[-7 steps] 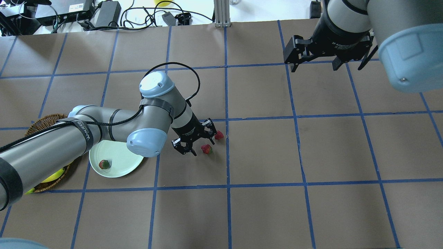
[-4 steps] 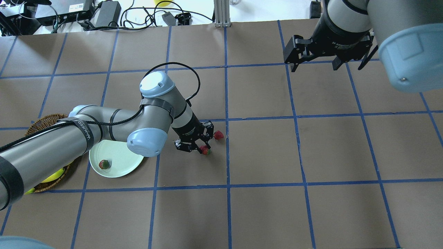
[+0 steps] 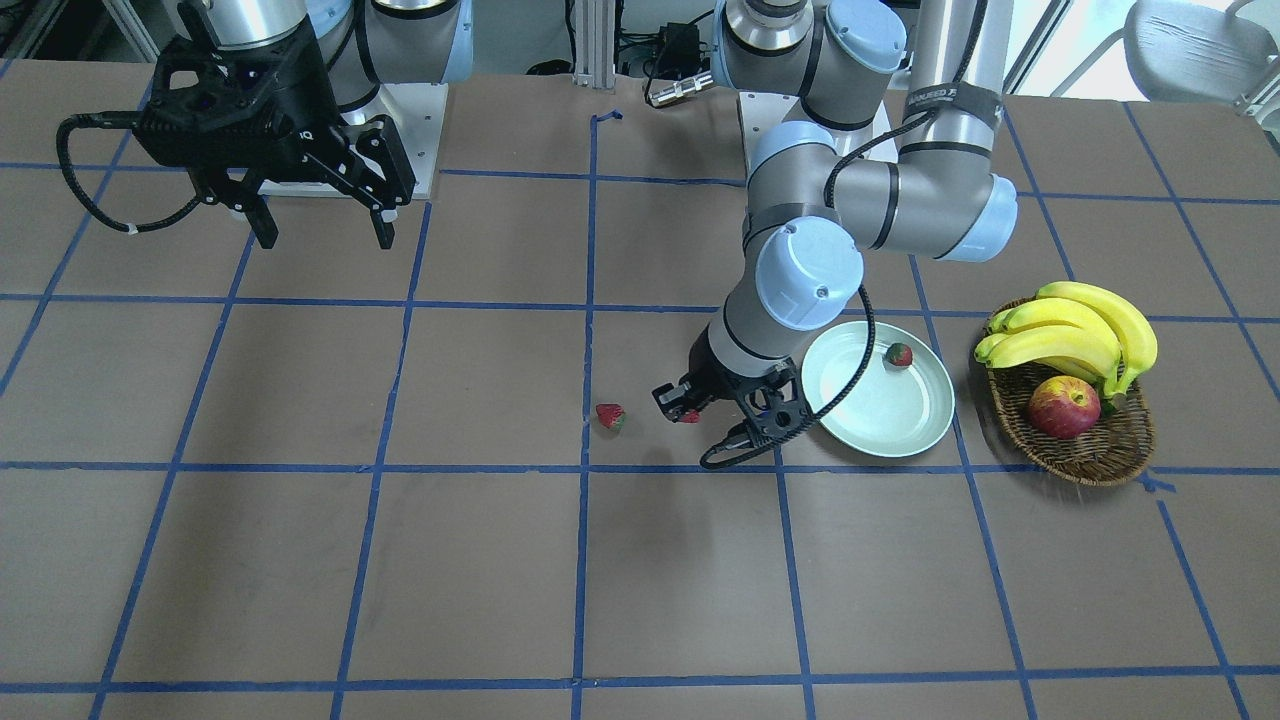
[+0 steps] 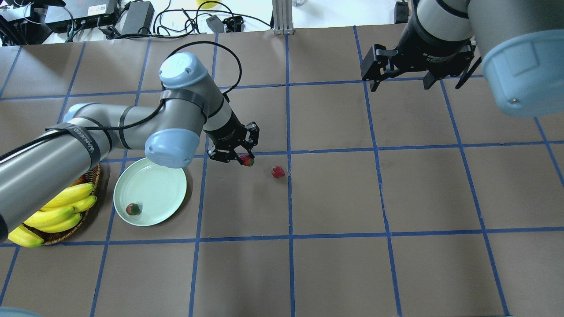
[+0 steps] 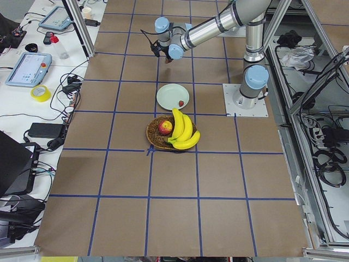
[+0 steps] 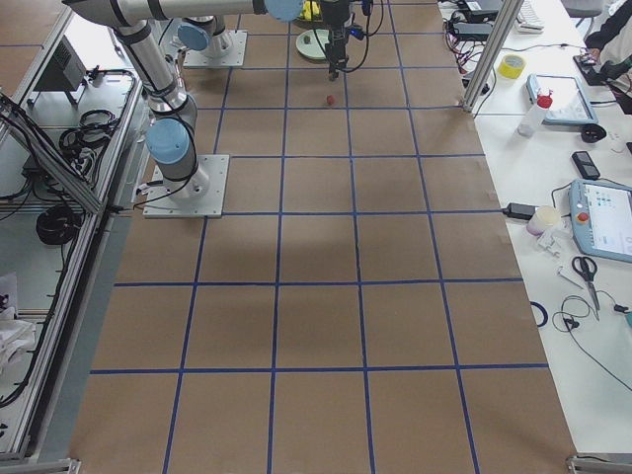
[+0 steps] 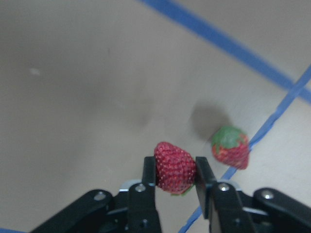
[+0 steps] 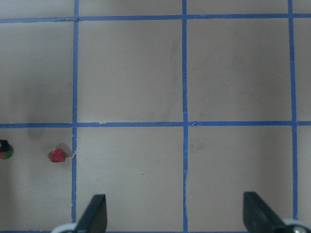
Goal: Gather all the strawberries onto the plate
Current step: 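Carry it onto the green plate and release it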
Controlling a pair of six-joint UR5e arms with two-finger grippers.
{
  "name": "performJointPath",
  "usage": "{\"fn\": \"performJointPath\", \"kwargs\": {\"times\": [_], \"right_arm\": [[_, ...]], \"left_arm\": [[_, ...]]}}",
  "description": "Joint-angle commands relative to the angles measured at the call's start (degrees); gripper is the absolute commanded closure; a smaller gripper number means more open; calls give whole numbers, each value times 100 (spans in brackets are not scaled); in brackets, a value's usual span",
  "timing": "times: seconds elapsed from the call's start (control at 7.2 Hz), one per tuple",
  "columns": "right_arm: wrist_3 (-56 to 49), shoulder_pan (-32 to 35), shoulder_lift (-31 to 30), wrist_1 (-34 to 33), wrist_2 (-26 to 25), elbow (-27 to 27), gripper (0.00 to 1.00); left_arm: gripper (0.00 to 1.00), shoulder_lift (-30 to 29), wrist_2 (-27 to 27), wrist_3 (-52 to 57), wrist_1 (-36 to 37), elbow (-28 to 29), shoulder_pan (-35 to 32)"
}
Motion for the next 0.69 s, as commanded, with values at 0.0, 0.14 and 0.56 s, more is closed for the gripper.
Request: {"fn": "performJointPath", "kwargs": {"times": [0.0, 0.14, 0.56], "right_arm": [[0, 0, 6, 0, 0, 0, 0], [0, 0, -3, 0, 0, 0, 0], [-9, 9, 6, 0, 0, 0, 0]], "left_arm": [[100, 153, 970, 1318, -972, 390, 771], [100, 233, 1096, 1838, -1149, 338, 1097], [100, 277, 1678, 3115, -1169, 23, 2047]]}}
